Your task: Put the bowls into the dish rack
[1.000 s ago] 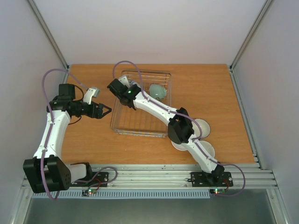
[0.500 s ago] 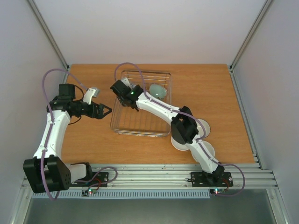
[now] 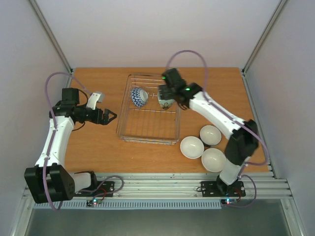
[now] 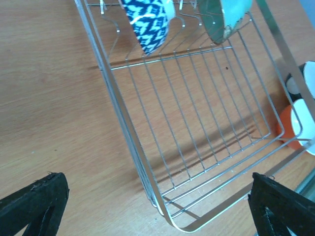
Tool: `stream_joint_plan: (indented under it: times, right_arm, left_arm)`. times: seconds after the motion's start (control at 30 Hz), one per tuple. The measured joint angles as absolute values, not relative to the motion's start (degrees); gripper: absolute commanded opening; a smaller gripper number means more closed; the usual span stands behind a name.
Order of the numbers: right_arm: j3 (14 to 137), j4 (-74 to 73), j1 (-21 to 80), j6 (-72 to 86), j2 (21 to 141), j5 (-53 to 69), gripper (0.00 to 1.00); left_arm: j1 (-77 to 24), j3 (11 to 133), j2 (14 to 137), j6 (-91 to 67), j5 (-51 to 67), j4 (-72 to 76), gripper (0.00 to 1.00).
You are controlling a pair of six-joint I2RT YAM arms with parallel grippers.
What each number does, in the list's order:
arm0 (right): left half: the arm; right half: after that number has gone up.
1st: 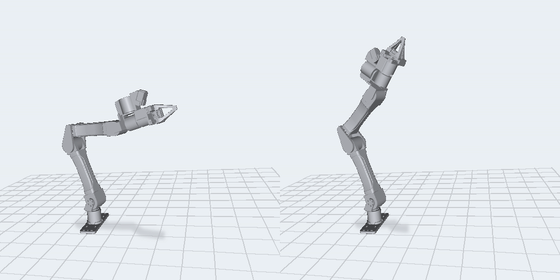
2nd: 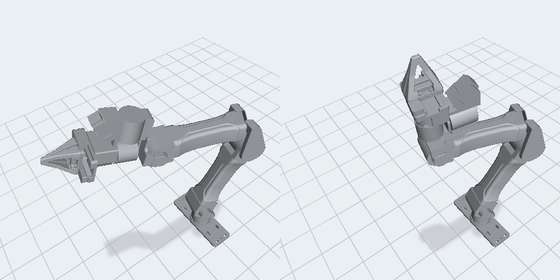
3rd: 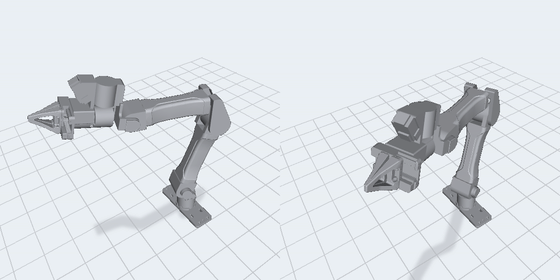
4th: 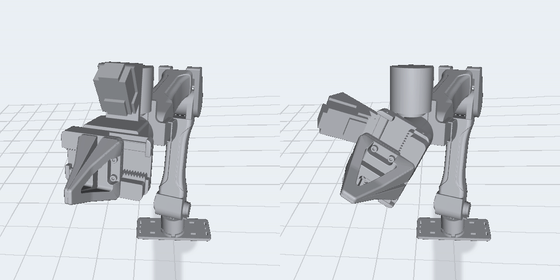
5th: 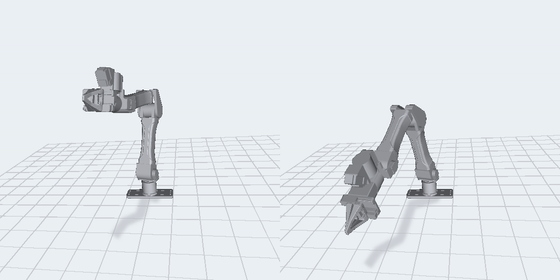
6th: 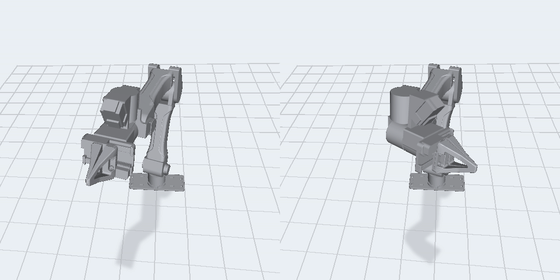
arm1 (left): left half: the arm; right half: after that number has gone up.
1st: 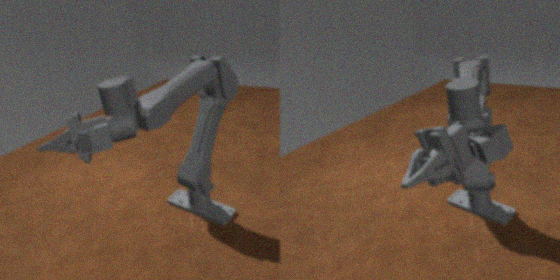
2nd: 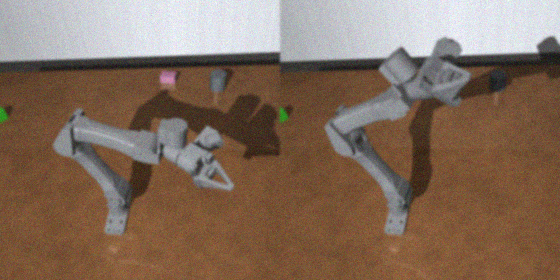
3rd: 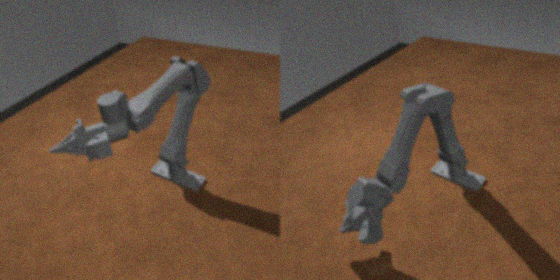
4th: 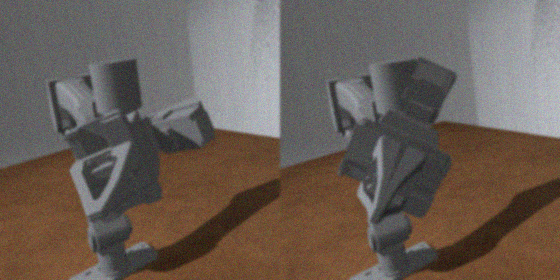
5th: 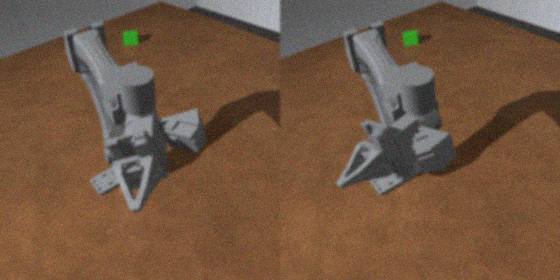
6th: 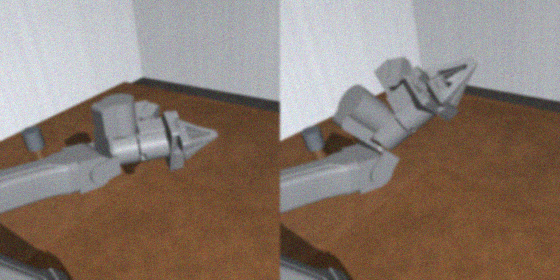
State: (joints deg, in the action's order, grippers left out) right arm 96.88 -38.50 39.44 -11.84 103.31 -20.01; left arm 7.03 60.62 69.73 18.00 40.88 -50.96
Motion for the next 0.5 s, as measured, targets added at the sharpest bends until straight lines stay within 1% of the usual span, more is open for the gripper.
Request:
stream_joint_plan:
  times: [0.07,0.13,0.27,0.4,0.5]
  right_arm:
    - [90.54,-38.94,34.83,-9.91,97.82,-20.71,0.88]
    - [86.56,-40.25,32.56,-8.49,94.59,-22.81,0.87]
    - [75.59,-42.26,33.47,-5.50,88.20,-25.87,0.84]
    - [63.26,-44.47,32.86,-1.65,81.78,-25.89,0.81]
    - [58.04,-45.91,31.75,1.23,78.48,-25.98,0.78]
  left_arm:
    - [7.03,60.95,69.97,17.32,39.24,-50.87,0.99]
    - [7.03,61.80,70.63,16.80,38.15,-50.72,0.99]
    - [7.03,63.57,71.85,15.81,37.65,-49.93,0.99]
    - [7.03,63.79,71.96,15.35,37.65,-49.54,0.99]
    - [7.03,63.79,71.96,15.20,37.69,-49.54,0.99]
